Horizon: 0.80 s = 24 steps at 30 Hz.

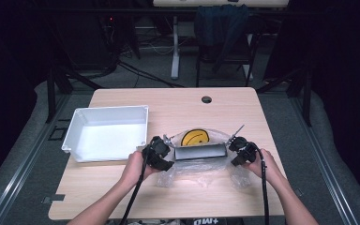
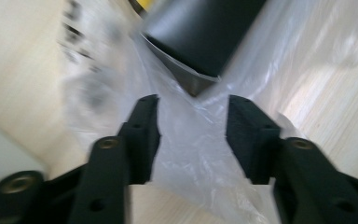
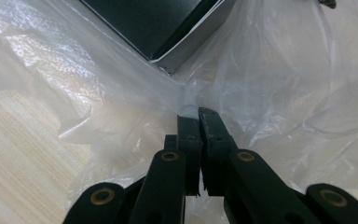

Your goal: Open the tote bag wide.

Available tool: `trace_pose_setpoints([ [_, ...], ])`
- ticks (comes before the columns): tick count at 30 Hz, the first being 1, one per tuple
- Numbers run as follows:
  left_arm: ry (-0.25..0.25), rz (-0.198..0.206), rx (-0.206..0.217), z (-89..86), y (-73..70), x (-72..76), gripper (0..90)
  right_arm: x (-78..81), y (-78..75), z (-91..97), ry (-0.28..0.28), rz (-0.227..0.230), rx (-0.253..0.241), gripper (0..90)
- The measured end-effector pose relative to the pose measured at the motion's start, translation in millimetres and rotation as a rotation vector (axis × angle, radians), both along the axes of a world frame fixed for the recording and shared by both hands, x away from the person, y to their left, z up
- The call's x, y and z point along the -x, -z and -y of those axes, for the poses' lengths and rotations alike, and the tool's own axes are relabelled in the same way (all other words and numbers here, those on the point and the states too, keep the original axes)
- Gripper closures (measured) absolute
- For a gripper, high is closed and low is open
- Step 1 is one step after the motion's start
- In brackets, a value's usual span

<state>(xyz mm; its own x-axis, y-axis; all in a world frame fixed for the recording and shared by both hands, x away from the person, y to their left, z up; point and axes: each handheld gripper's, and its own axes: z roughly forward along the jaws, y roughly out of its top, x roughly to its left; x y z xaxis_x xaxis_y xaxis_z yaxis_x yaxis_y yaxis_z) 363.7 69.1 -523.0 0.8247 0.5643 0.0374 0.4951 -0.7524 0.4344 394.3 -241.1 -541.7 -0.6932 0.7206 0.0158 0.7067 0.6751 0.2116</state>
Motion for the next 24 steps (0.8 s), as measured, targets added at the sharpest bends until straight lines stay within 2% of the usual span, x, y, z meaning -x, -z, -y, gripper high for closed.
trace_pose_setpoints([
  [2,0.006,-0.022,-0.008,2.0,12.7,-1.5,70.3,-1.7,-2.5,2.1,-0.021,-0.012,0.021,87.5],
  [4,0.014,-0.028,-0.009,1.9,13.8,-2.4,74.9,-1.9,-2.5,2.8,-0.020,-0.012,0.017,87.3],
  [5,0.018,-0.027,-0.005,1.6,14.2,-2.9,74.9,0.8,1.9,2.2,0.025,0.017,-0.038,87.3],
  [7,0.025,-0.026,-0.003,0.5,14.9,-3.1,80.8,-0.7,0.2,3.9,0.016,-0.003,-0.021,87.2],
  [9,0.035,-0.025,-0.016,-1.1,16.4,-2.4,87.2,-0.7,0.6,5.1,0.023,-0.004,-0.037,87.2],
  [11,0.043,-0.031,-0.025,-3.8,16.9,-1.8,89.4,-1.1,0.1,6.9,0.020,-0.003,-0.040,87.5],
  [13,0.051,-0.036,-0.039,-6.7,17.1,-1.6,89.7,-2.2,-2.6,9.2,0.013,-0.008,-0.012,87.8],
  [14,0.053,-0.041,-0.032,-8.1,17.4,-1.8,89.7,-1.0,0.0,9.6,0.042,0.016,-0.040,87.8],
  [17,0.060,-0.043,-0.026,-10.1,14.4,-2.2,88.4,-3.2,-0.9,10.8,0.033,0.010,-0.029,86.9],
  [20,0.056,-0.035,-0.013,-12.9,6.5,-3.0,73.0,-2.5,-3.4,11.4,0.013,0.027,-0.049,84.4],
  [21,0.050,-0.023,-0.007,-15.5,-0.2,-4.1,67.3,-2.3,-5.5,11.9,-0.002,0.028,-0.050,83.8],
  [22,0.055,-0.022,0.004,-17.2,-3.7,-4.4,65.6,-0.6,-5.5,11.8,0.023,0.045,-0.088,81.9],
  [23,0.056,-0.019,0.012,-18.4,-6.7,-4.8,64.0,-1.8,-9.4,13.3,0.004,0.046,-0.079,80.9],
  [24,0.049,-0.011,0.019,-19.3,-9.5,-5.1,60.4,-1.5,-11.8,13.8,-0.004,0.050,-0.093,79.2],
])
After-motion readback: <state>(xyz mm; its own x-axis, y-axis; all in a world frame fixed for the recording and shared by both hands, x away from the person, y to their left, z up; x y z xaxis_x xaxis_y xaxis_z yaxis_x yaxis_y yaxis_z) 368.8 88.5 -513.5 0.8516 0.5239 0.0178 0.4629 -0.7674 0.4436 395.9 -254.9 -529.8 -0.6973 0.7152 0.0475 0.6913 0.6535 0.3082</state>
